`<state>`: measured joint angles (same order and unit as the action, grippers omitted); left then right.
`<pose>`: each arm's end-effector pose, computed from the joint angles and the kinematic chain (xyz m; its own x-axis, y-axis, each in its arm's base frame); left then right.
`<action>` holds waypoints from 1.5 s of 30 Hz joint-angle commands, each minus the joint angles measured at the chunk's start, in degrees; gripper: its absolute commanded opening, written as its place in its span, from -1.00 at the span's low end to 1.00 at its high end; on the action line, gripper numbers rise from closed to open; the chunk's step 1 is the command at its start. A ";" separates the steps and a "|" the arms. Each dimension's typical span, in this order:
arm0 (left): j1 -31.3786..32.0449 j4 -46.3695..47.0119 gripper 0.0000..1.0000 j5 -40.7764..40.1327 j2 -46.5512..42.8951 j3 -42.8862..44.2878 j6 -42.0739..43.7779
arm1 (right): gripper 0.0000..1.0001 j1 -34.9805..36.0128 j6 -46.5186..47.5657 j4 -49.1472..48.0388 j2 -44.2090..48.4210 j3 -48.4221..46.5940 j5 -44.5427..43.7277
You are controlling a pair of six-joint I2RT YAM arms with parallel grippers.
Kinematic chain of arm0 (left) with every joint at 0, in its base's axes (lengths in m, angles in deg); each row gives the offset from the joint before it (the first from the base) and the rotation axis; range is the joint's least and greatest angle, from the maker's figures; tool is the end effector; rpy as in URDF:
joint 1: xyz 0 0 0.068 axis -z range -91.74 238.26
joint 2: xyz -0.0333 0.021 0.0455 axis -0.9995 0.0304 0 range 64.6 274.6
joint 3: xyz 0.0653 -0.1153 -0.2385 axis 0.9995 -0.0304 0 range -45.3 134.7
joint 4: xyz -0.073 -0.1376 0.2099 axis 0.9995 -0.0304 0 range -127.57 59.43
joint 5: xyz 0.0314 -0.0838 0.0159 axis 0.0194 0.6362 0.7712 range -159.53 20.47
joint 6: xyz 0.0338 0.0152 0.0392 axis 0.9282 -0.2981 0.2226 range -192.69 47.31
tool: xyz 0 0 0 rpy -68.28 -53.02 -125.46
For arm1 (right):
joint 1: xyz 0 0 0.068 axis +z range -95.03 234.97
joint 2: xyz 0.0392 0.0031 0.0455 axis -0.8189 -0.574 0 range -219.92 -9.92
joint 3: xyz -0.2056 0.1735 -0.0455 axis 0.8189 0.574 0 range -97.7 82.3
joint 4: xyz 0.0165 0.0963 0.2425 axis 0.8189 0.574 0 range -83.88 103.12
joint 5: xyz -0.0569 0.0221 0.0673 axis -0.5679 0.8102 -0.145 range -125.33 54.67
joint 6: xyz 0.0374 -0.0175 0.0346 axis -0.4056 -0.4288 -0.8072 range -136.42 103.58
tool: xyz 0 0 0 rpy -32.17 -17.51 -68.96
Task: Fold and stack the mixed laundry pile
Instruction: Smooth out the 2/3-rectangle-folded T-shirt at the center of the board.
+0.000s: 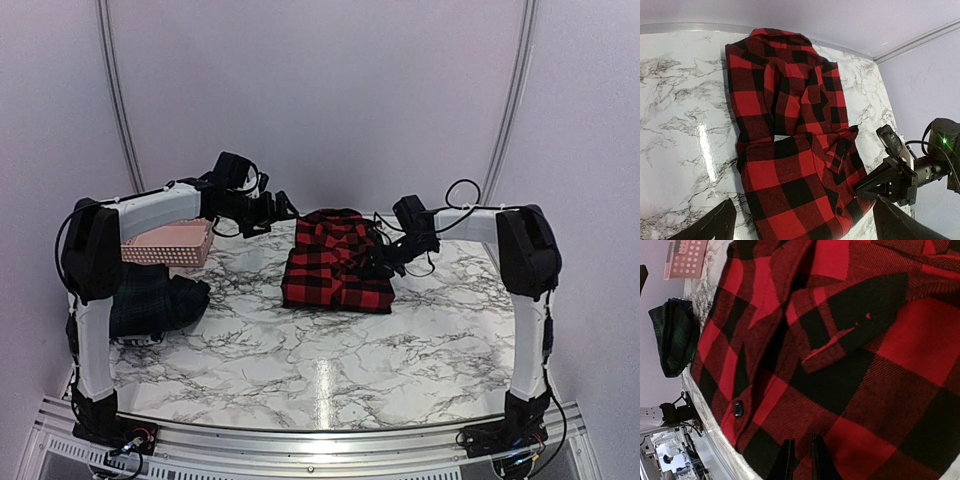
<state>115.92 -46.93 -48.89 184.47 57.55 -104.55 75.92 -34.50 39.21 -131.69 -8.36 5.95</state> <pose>0.4306 -0.2399 0.2690 -0.7809 -0.1485 -0.6067 0.3331 0.7228 -0.6055 0.4058 0.1805 0.1721 -0.9659 -0.1199 -0.2294 -0.2493 0.6696 0.6997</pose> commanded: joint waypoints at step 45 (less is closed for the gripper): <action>10.88 27.55 0.98 17.31 0.35 -23.44 -20.30 | 0.02 4.15 -26.61 -31.47 4.63 18.32 8.87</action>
<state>125.84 -26.82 -33.74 182.59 39.56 -120.09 79.83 -58.87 12.69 -125.88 6.92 14.58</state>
